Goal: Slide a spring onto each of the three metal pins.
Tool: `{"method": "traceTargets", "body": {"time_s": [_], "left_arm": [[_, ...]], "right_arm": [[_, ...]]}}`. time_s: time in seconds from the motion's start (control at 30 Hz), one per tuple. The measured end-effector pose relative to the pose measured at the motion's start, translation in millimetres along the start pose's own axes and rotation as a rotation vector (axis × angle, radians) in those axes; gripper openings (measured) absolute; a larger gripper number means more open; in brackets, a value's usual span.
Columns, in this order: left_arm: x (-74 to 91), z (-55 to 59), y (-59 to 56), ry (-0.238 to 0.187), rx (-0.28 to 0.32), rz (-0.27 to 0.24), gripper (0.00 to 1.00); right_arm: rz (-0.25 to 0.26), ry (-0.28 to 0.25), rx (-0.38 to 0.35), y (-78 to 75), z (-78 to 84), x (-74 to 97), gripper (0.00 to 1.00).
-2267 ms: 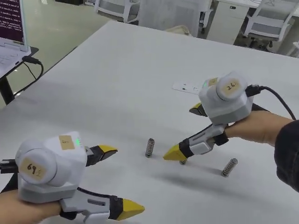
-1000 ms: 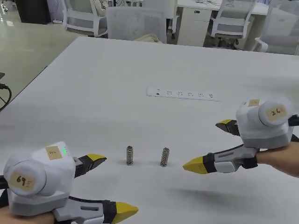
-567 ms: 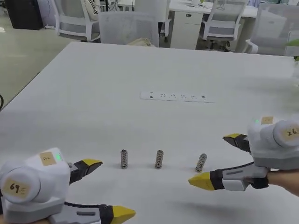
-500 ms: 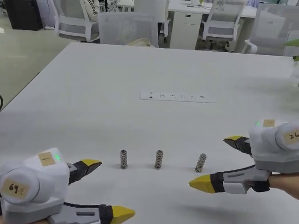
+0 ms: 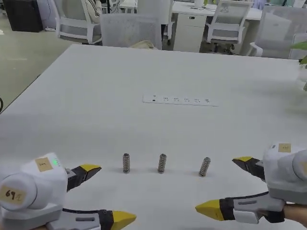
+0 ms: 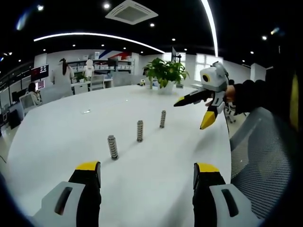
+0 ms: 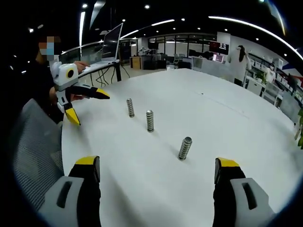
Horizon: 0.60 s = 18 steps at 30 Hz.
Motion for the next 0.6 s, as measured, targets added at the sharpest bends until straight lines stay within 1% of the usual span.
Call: {"method": "traceTargets", "body": {"time_s": [0.13, 0.23, 0.4, 0.47, 0.5, 0.6], "left_arm": [[0.0, 2.3, -0.1, -0.003, 0.009, -0.002, 0.77], [0.3, 3.1, -0.4, -0.004, 0.014, -0.004, 0.77], [0.6, 7.0, 1.1, -0.003, 0.023, -0.008, 0.77], [0.5, 7.5, 1.4, -0.005, 0.026, -0.010, 0.77], [0.1, 8.1, 2.1, -0.005, 0.028, -0.011, 0.77], [-0.3, 10.2, 2.7, -0.004, 0.035, -0.014, 0.77]], "right_arm": [[-0.001, -0.026, -0.007, 3.8, 2.8, 1.2, 1.00], [0.003, -0.019, 0.001, 4.6, 7.7, 2.2, 1.00], [0.000, -0.016, -0.017, 7.0, 14.1, 0.9, 1.00], [0.004, -0.037, -0.024, 6.8, 13.2, 0.8, 1.00], [-0.003, -0.026, -0.036, 7.5, 16.2, -0.1, 1.00], [-0.007, -0.009, -0.038, 8.7, 23.1, -2.1, 1.00]]}}
Point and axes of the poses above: the centre of the closed fingertips' face, and the gripper's own axes: x roughly backward along the fingers, y roughly to its left, z roughly out of its underside, the point moved 2 cm from there along x, roughly backward along the fingers, and after that the axes turned 1 degree about x, right-handed, at the moved point
